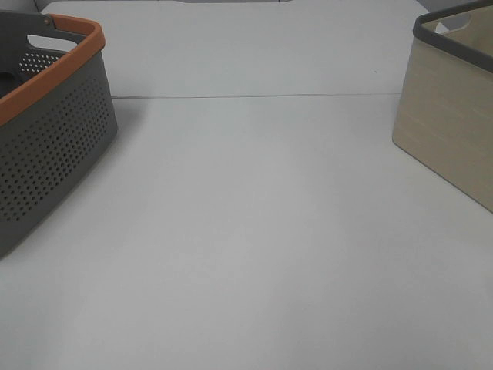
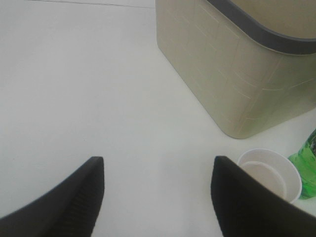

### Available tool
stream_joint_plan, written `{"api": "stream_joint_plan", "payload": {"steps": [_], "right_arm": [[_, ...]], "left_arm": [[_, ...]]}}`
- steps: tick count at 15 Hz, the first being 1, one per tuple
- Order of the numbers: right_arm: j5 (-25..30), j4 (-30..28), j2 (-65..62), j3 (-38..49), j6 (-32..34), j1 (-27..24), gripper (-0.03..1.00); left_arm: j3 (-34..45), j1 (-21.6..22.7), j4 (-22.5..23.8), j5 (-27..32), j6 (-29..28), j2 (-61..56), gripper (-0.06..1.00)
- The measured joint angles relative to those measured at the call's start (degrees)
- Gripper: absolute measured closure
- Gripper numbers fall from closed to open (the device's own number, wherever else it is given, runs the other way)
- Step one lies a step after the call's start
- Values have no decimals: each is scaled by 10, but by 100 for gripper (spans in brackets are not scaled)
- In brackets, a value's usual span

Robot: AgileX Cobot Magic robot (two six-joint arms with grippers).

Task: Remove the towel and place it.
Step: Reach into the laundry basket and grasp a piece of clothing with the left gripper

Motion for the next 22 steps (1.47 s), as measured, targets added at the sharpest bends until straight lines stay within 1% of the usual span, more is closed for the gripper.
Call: {"api": "stream_joint_plan", "payload": {"steps": [9, 10, 12, 13, 20, 22], "right_arm": [[0, 0, 0, 0, 0, 0, 41], [0, 0, 0, 0, 0, 0, 41], [0, 0, 0, 0, 0, 0, 41], [0, 0, 0, 0, 0, 0, 41], [0, 0, 0, 0, 0, 0, 41], [0, 0, 0, 0, 0, 0, 41]], "left_arm": [[0, 0, 0, 0, 0, 0, 19], [0, 0, 0, 0, 0, 0, 16], [0, 0, 0, 0, 0, 0, 1], [0, 0, 0, 0, 0, 0, -2], [0, 0, 2, 0, -3, 0, -4], [0, 0, 16, 0, -16, 0, -4]]}}
